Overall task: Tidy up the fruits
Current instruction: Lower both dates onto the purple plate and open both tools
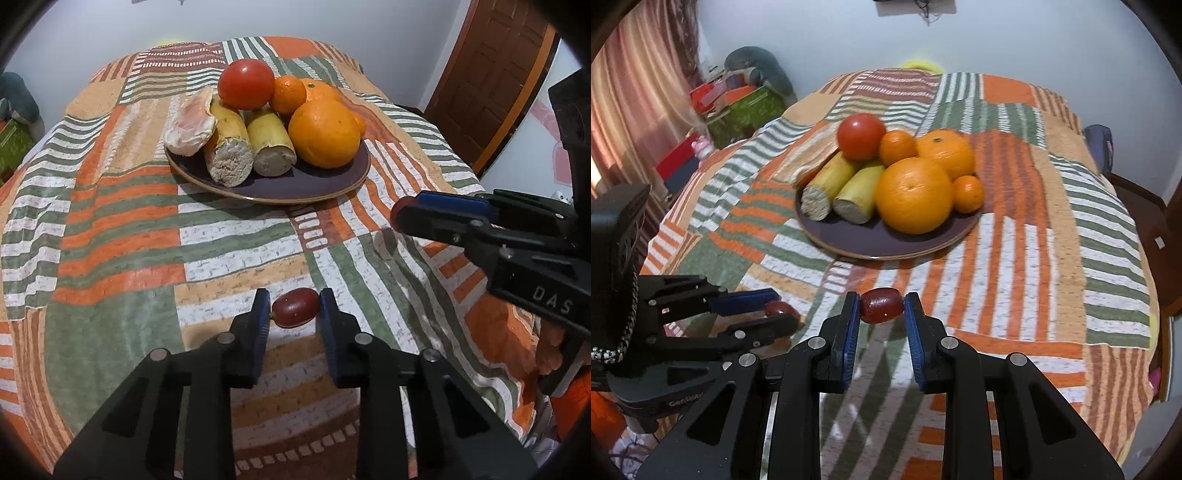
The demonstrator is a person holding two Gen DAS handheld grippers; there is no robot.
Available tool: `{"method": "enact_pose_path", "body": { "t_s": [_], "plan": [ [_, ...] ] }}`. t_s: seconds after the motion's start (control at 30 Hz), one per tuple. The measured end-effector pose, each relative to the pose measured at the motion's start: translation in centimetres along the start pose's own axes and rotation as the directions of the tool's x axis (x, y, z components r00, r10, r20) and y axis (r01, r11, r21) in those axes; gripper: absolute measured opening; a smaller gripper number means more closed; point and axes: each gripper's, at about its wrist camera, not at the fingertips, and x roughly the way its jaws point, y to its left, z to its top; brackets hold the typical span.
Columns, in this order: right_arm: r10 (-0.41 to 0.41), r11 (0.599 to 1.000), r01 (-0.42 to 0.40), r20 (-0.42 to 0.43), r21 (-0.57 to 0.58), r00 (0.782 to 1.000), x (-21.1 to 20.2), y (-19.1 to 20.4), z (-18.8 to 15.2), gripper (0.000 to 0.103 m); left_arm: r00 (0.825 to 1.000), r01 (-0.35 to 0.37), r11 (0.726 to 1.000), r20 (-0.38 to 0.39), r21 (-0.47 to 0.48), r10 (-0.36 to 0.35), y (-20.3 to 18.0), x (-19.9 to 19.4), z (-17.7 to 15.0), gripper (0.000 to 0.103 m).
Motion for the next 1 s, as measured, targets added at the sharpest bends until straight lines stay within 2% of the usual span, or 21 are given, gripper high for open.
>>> {"method": "enact_pose_path", "body": {
  "t_s": [0.23,0.7,1.0],
  "plan": [
    [-0.009,1.000,0.008,0.029,0.014,1.000,-0.6,-0.7,0.9,0.023,1.000,0.007,1.000,0.028,-0.007,-0.006,0.3,-0.9,0.8,0.025],
    [-0.017,1.000,0.019,0.077,-0.024,0.997,0.6,0.1,3.6,0.023,0.988,0.002,0.999,0.153,-0.038,0.004,1.6,-2.6,5.6,0.026],
    [-0.004,1.000,0.005,0.032,-0.029,0.999,3.4,0.2,3.6,0.023,0.992,0.011,0.998,0.125,-0.061,-0.003,2.5,0.0,6.3,0.026]
  ]
}}
